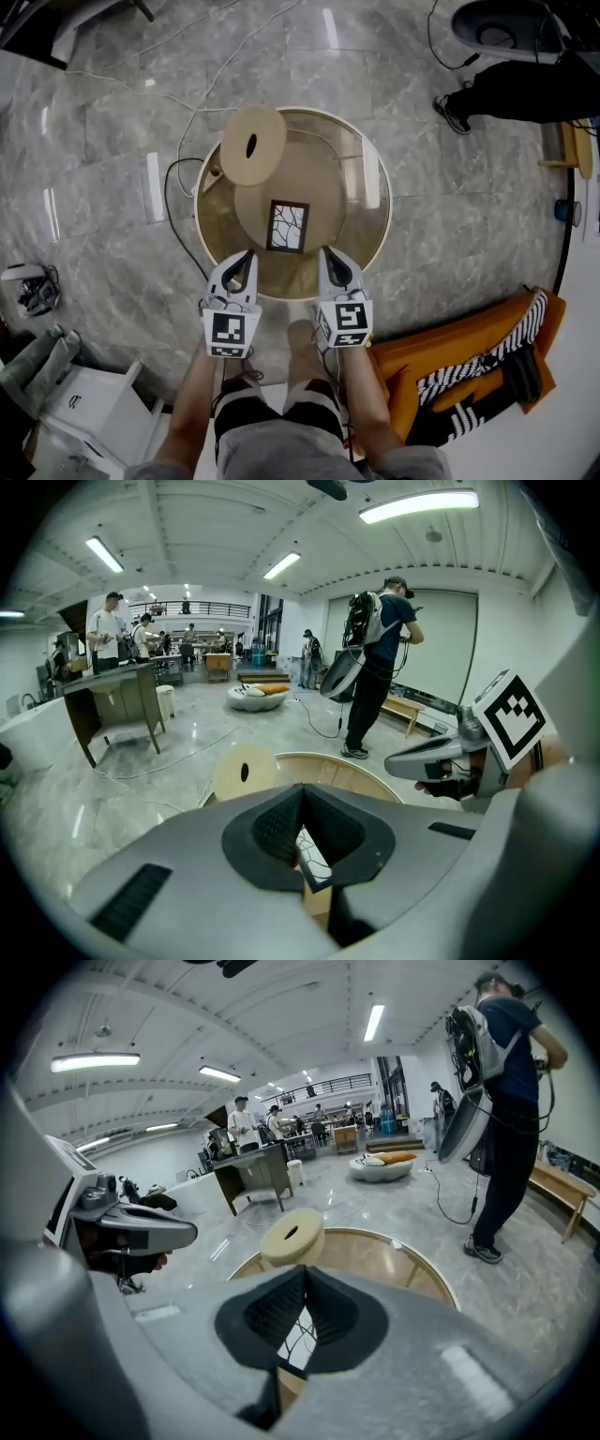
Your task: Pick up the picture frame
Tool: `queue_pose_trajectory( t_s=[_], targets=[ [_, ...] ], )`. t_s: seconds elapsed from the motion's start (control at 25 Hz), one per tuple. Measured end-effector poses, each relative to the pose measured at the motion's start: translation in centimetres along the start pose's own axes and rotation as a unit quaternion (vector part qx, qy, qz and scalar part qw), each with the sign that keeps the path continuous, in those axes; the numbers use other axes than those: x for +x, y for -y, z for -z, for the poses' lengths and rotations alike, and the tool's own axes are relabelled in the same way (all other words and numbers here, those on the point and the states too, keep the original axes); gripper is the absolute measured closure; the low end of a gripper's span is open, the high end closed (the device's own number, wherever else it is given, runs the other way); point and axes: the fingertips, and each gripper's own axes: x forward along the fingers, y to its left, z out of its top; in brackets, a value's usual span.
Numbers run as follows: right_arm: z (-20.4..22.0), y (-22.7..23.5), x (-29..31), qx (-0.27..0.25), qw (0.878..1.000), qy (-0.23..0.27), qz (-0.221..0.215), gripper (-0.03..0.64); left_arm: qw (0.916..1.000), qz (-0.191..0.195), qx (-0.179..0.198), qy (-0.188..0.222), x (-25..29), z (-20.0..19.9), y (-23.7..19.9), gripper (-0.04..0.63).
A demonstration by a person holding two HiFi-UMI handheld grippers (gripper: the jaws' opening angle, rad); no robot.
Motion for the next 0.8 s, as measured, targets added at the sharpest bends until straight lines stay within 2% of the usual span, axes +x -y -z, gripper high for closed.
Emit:
queue_pose_trajectory(
  t_s=[0.16,0.32,0.68,0.8],
  targets=[
    [3.3,0.9,2.6,0.000,1.000,-0.017,-0.003,0.617,0.9999,-0.004,0.006,-0.013,2.8,3.1,-0.6,0.578],
    [6.5,1.7,5.2,-0.008,0.999,-0.033,0.000,0.618,0.9994,-0.010,-0.005,-0.032,5.1,6.5,-1.5,0.578],
    [12.9,2.0,9.7,-0.015,0.998,-0.065,-0.011,0.617,0.9981,0.008,-0.008,-0.060,9.1,13.2,-1.1,0.578],
    [14.5,2.2,10.8,-0.010,0.997,-0.078,-0.009,0.617,0.9976,0.006,-0.022,-0.065,10.0,14.5,-1.3,0.578]
  ],
)
